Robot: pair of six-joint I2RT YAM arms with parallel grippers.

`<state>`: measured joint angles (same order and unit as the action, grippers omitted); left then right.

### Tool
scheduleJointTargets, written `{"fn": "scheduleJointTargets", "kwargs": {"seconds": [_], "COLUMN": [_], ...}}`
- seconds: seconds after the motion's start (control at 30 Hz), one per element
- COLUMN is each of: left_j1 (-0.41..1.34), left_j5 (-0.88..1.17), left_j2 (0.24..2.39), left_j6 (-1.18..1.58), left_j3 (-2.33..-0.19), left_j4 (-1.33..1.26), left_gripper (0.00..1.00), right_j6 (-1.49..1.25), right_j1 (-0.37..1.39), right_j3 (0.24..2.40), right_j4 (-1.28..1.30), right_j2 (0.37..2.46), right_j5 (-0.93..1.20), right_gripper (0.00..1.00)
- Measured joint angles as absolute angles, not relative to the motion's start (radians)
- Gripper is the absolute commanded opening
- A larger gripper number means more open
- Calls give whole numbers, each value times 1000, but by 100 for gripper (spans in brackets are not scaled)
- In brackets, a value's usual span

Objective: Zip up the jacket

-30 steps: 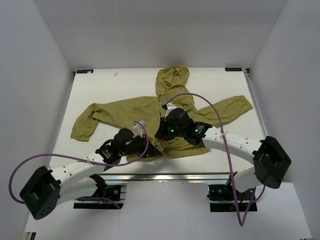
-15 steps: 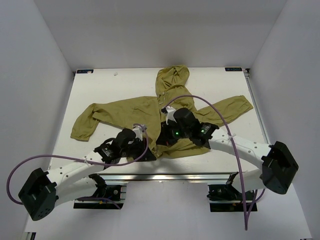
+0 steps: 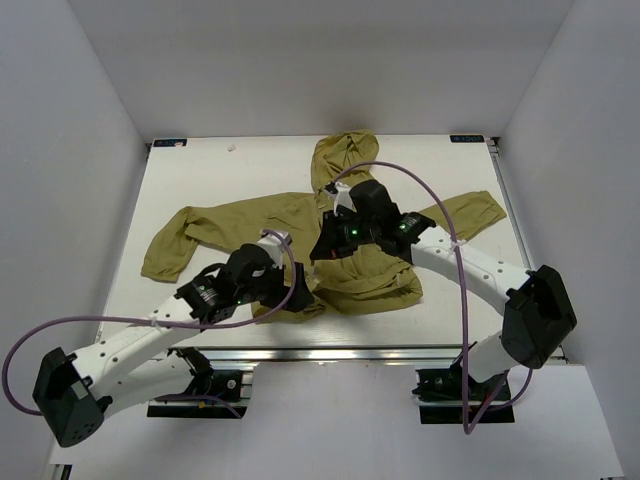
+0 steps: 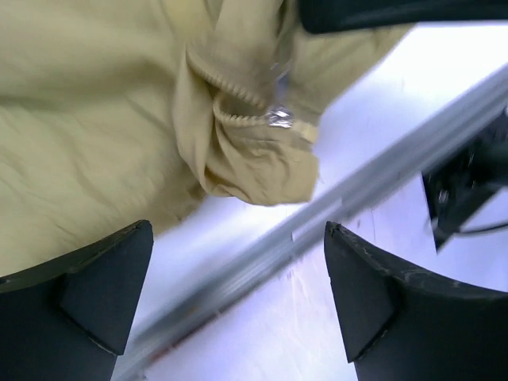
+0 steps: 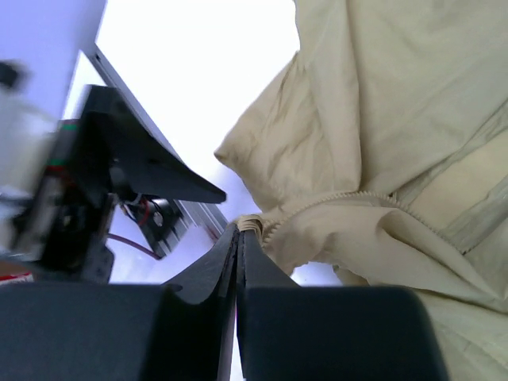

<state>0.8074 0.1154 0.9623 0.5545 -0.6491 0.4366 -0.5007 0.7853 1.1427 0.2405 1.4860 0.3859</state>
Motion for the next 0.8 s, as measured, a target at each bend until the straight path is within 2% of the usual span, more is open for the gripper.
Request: {"fn": "scheduleJointTargets", "kwargs": {"seconds": [0.17,0.4,0.63,0.8], "left_j1": [823,966,1135,1179], "left_j5": [-6,-212,-419,-596], "left_j2": [914,946,1057,1183], "left_j6": [490,337,203,165], "left_j3": [-721,-835,-926,-965], "left_j4": [441,445,458,495], "left_gripper": [98,98,98,97], "right_j6": [-500,-499,-500,-504], "right_j1": [751,737,729,717], "right_j3": [1208,1272,1304,1304], "right_j4": [273,310,327,343], "right_j2": [1502,1519,1526,1526], "right_j5": [435,477,498,514], "right_gripper": [0,0,0,0]}}
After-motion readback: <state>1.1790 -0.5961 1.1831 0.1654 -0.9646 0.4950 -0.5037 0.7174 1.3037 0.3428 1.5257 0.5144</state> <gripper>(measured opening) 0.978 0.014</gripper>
